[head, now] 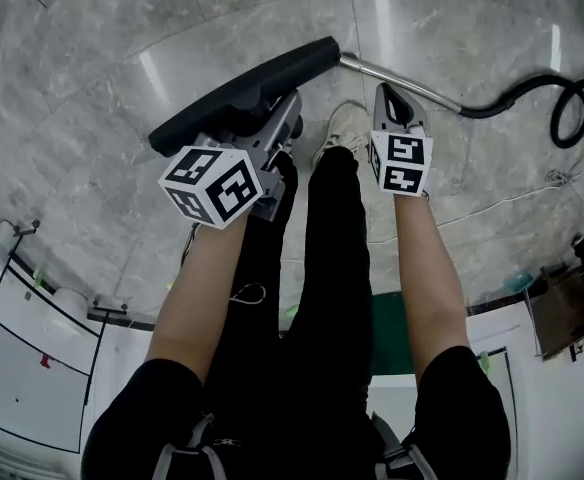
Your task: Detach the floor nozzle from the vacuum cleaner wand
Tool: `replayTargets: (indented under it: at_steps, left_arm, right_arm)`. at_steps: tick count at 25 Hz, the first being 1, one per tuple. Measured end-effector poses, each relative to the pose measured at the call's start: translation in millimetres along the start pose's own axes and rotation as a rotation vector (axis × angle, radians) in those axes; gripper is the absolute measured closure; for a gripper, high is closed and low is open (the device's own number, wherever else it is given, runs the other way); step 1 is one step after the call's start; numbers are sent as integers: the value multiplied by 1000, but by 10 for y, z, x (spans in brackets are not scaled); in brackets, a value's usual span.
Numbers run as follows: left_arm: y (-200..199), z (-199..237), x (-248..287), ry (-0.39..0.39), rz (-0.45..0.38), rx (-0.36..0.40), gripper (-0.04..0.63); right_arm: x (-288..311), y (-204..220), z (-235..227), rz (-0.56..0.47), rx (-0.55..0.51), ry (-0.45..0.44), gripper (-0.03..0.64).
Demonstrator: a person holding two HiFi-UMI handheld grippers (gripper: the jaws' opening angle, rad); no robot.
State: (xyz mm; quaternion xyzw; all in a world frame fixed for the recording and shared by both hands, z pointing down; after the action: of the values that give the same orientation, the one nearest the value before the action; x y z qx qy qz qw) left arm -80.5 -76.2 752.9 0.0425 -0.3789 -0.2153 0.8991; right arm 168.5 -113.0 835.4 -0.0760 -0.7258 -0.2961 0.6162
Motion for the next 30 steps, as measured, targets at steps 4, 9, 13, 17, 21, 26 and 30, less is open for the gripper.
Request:
replayTargets:
  at_steps: [4,9,13,17,21,26,30]
  left_arm:
    - [-337,-634,-486,6,-57,58,454]
    - [-717,-1602,-1272,-27,-103,116,454]
    - [-1335,-2607,-1884,-3,-184,232,454]
    - [-1527,-3523,-2694,-19,-250,369,454]
    - [-1569,-4184,-3261,-52,-324,477,454]
    - [-1555,-4721,-3599,-55,-338,541,454]
    - [-1607,-4927,-3718,-66,-355,566,454]
  right_arm:
    - [-1255,-536,29,-205,124,28,601]
    - [-2901,-1117,10,-337,286,8,601]
    - [-4164,-1781,-161,-519,199,58,601]
    - [-5374,-1961,8,-632,107,95,601]
    - [-6334,-1952,132,-780,132,116,601]
    - [-7103,-1872,153,-930,174,96,601]
    - [-7397,-1821,148,-979,164,141,601]
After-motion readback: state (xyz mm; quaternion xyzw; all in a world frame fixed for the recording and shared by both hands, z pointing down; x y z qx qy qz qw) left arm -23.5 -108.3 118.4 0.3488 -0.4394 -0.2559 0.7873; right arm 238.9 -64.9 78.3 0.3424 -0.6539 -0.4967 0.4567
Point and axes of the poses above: the fingertips, and each gripper's own axes: x forward along the fingers, z to its left, y out of its underside, the point moved 10 cm from there along -x, backward along the fingers, and after that the axes turned 13 degrees about z, right-handed, at the moved point
